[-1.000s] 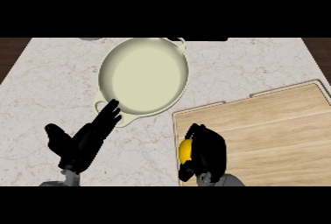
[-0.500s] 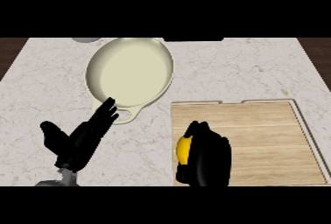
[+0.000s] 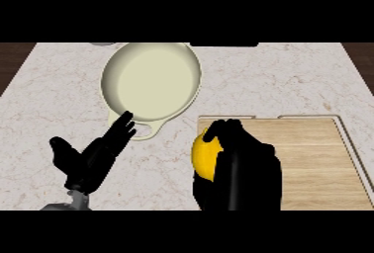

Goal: Pick the lemon from the tray and place it in the pot

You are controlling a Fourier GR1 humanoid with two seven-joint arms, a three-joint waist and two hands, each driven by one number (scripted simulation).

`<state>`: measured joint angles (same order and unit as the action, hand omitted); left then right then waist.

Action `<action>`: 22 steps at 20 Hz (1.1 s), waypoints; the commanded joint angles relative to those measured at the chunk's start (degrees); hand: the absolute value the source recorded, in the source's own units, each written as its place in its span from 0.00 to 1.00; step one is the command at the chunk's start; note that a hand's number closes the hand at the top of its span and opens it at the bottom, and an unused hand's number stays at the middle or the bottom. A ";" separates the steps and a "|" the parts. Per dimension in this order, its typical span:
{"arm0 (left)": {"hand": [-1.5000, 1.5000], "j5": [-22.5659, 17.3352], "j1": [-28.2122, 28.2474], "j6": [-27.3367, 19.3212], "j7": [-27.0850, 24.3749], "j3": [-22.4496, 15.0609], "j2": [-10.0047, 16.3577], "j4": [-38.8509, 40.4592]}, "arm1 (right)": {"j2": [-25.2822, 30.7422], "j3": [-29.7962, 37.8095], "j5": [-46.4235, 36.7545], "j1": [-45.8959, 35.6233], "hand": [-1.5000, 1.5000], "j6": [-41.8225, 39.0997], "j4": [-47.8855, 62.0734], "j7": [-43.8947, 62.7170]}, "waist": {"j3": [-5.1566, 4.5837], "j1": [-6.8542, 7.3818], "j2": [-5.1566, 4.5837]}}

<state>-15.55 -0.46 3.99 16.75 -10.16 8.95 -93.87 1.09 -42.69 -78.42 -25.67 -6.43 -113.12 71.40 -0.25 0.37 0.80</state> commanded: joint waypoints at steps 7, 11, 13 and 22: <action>0.50 0.48 -3.84 0.97 1.35 -0.75 -0.14 1.11 | -1.04 10.21 8.44 -19.70 1.00 -2.50 7.58 13.82 | 0.02 1.90 -0.82; 0.50 1.97 -1.05 0.10 -0.83 -2.45 -1.79 1.20 | -1.04 16.16 12.66 -26.88 1.00 -2.54 13.92 13.75 | 0.02 2.57 -0.86; 0.50 0.13 -2.18 1.46 0.15 -0.93 -0.64 0.78 | -1.05 20.28 14.87 -31.05 1.00 -1.04 19.70 11.45 | 0.04 3.00 -1.08; 0.50 1.99 -3.82 0.24 -0.54 -1.32 -2.21 3.47 | -1.06 27.30 21.61 -44.99 1.00 10.60 46.38 1.02 | 0.10 3.27 -1.64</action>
<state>-14.57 -3.70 4.83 17.17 -11.52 7.47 -92.51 0.55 -17.34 -59.15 -65.07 -3.00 -76.75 66.41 -0.16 3.66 -0.63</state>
